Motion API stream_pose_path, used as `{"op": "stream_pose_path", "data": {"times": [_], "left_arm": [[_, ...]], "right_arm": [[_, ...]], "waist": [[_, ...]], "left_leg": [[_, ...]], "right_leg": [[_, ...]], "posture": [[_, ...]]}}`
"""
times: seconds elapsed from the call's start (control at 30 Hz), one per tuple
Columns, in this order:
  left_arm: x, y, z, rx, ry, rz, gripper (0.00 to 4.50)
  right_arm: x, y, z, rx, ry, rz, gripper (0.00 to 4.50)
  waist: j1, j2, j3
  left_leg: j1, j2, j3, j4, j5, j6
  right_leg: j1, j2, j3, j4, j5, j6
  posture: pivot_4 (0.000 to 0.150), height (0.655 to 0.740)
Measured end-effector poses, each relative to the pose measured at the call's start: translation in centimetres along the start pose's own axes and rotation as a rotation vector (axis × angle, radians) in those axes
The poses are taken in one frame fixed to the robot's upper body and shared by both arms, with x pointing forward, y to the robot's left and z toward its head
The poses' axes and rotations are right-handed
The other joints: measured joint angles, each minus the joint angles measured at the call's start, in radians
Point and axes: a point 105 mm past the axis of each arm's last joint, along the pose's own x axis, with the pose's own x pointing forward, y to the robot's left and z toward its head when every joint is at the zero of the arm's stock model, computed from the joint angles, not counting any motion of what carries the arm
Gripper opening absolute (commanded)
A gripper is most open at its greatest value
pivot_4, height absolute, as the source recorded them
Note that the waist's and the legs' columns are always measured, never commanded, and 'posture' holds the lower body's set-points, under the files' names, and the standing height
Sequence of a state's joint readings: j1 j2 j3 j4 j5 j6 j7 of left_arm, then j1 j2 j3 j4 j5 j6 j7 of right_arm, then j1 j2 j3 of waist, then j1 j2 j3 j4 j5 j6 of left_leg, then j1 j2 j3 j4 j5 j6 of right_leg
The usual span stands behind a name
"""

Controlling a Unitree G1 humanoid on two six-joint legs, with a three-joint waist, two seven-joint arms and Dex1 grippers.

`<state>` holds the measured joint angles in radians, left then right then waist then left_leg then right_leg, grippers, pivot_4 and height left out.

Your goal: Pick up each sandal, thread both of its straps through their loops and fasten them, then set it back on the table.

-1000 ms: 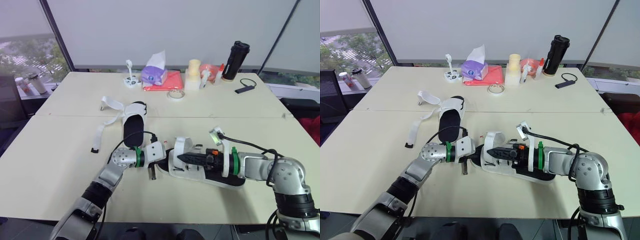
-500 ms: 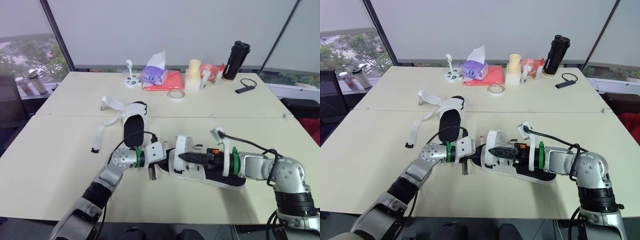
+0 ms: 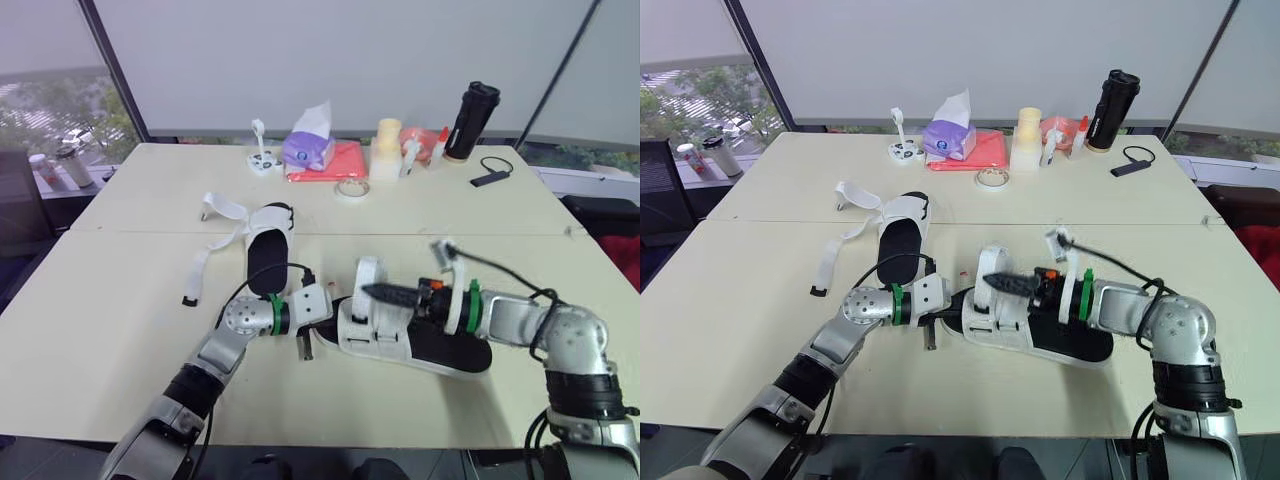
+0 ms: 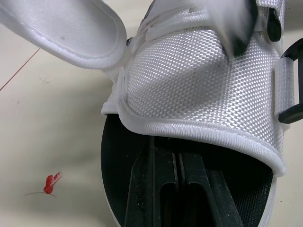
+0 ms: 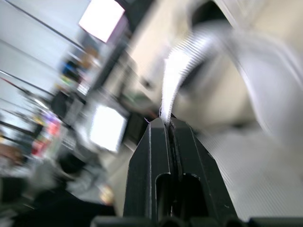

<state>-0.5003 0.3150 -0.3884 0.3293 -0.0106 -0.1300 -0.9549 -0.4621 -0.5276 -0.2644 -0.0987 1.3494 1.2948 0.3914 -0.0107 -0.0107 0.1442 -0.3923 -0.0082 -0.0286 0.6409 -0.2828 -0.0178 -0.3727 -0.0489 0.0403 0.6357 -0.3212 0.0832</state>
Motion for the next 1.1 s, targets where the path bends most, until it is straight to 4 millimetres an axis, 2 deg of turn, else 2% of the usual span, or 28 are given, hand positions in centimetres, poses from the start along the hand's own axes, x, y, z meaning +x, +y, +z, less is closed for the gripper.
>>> {"op": "stream_pose_path", "data": {"times": [0.2,0.4,0.73,1.1], "left_arm": [[0.0,0.0,0.1,0.005,-0.004,-0.002,0.00],[0.0,0.0,0.0,0.005,-0.004,-0.001,0.00],[0.0,-0.1,0.0,0.006,-0.005,-0.001,0.00],[0.0,-0.1,0.0,0.007,-0.006,-0.001,0.00]], "right_arm": [[-0.1,-0.6,-0.8,0.039,0.025,-0.028,0.01],[-0.1,-0.9,-2.6,0.067,0.071,-0.036,0.01],[-0.2,-0.7,-3.4,0.082,0.091,-0.031,0.01],[-0.4,-1.9,-4.6,0.042,0.115,-0.112,0.01]], "waist": [[0.000,0.000,0.000],[-0.001,0.000,0.000],[0.000,0.000,0.000],[0.000,0.000,0.000]], "left_leg": [[0.000,0.000,0.000,-0.002,0.000,0.000],[0.000,0.000,0.000,-0.002,0.000,0.000],[0.000,0.000,0.000,-0.004,0.000,0.000],[0.000,0.000,0.001,-0.006,0.000,0.000]], "right_leg": [[0.000,0.000,0.000,-0.002,0.000,0.000],[0.000,-0.001,0.000,-0.002,0.000,0.000],[0.000,-0.001,0.000,-0.003,0.000,0.000],[0.000,-0.001,0.000,-0.004,0.000,0.000]], "posture": [[0.150,0.7400],[0.150,0.7400],[0.150,0.7400],[0.150,0.7400]]}}
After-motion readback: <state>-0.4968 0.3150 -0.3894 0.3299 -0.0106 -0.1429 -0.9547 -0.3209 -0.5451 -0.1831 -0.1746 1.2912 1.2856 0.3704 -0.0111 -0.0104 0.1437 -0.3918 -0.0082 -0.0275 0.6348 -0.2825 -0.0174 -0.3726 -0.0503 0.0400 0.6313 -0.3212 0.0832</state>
